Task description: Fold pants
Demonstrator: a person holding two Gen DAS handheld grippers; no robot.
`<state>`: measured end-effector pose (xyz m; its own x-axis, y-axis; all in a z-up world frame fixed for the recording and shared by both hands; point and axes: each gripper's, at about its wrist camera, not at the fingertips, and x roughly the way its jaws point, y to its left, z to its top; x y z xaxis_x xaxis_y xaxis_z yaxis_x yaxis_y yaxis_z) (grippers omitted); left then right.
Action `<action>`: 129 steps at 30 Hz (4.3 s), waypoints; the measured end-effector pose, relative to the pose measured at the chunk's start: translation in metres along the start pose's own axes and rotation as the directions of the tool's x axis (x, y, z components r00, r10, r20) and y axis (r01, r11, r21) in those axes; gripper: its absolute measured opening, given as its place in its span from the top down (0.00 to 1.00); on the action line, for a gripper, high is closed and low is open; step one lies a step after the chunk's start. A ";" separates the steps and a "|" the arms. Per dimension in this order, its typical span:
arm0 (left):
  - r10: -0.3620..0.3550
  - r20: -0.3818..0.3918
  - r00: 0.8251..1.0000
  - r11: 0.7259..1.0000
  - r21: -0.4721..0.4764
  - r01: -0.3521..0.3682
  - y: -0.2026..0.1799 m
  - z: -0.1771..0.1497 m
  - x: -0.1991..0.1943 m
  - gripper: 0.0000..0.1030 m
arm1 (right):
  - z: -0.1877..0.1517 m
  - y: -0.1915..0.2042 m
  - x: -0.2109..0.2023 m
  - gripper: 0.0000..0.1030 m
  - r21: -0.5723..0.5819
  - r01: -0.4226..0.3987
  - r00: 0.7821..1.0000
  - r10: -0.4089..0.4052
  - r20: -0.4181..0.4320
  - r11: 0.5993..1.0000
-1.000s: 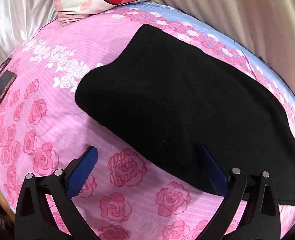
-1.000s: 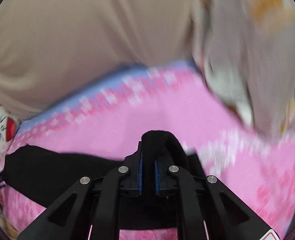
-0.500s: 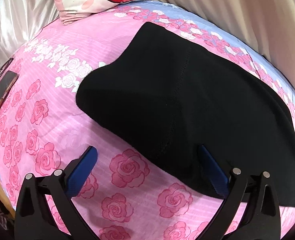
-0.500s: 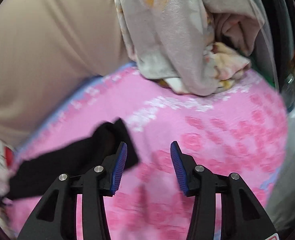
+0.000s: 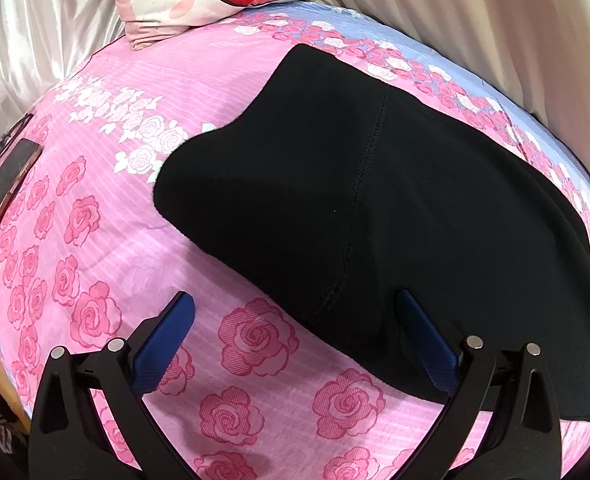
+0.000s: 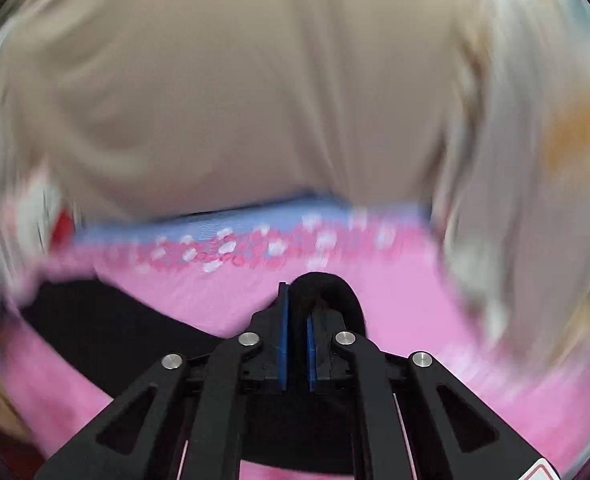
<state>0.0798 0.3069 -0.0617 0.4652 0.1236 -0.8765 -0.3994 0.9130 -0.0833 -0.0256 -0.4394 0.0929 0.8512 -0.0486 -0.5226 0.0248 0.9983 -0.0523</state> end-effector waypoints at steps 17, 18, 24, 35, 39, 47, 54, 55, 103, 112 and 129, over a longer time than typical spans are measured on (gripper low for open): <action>0.019 -0.005 1.000 1.000 -0.011 -0.019 -0.005 -0.001 0.002 0.04 | -0.085 -0.073 0.034 0.51 0.468 0.066 0.943 0.099 -0.319 0.881; 0.019 -0.001 1.000 1.000 -0.011 -0.019 -0.005 -0.003 0.001 0.04 | -0.084 -0.068 0.060 0.51 0.449 0.077 0.929 0.100 -0.358 0.890; 0.005 -0.010 1.000 1.000 0.004 -0.005 -0.002 -0.008 -0.003 0.04 | -0.050 -0.022 0.099 0.93 0.204 0.104 0.931 -0.023 -0.365 0.973; -0.053 -0.011 0.999 0.998 -0.030 0.053 0.010 -0.007 -0.009 0.05 | -0.081 -0.059 0.098 0.72 0.180 0.444 0.850 -0.348 -0.395 0.878; -0.176 -0.011 0.984 0.972 -0.157 0.172 0.042 -0.012 -0.024 0.05 | -0.073 -0.015 0.051 0.46 0.281 0.366 0.922 -0.304 -0.241 0.887; -0.452 0.048 0.891 0.851 -0.277 0.446 0.057 0.001 -0.022 0.14 | -0.063 0.095 0.071 0.46 0.307 0.097 0.979 -0.036 -0.198 0.947; -0.467 0.074 0.881 0.844 -0.258 0.470 0.052 0.015 -0.020 0.59 | -0.052 0.167 0.096 0.45 0.255 0.018 0.979 0.034 -0.201 0.967; -0.462 0.092 0.882 0.851 -0.233 0.470 0.049 0.021 -0.023 0.71 | -0.052 0.174 0.098 0.45 0.255 0.017 0.978 0.037 -0.206 0.967; -0.053 0.280 0.959 0.913 0.402 -0.067 -0.174 -0.039 -0.053 0.09 | -0.065 0.138 0.147 0.79 0.193 0.093 0.929 -0.015 -0.370 0.977; -0.140 0.277 0.951 0.831 0.555 -0.040 -0.265 -0.090 -0.075 0.05 | -0.128 -0.043 0.035 0.67 0.534 0.370 0.916 -0.204 -0.344 0.760; -0.168 0.209 0.963 0.757 0.653 -0.010 -0.338 -0.139 -0.077 0.05 | -0.112 -0.033 0.057 0.93 0.467 0.307 0.938 -0.181 -0.294 0.829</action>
<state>0.0689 -0.0655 -0.0317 0.6803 0.0473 -0.7314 0.2090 0.9440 0.2554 -0.0365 -0.4787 -0.0305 0.6401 -0.2357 -0.7313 0.5267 0.8276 0.1942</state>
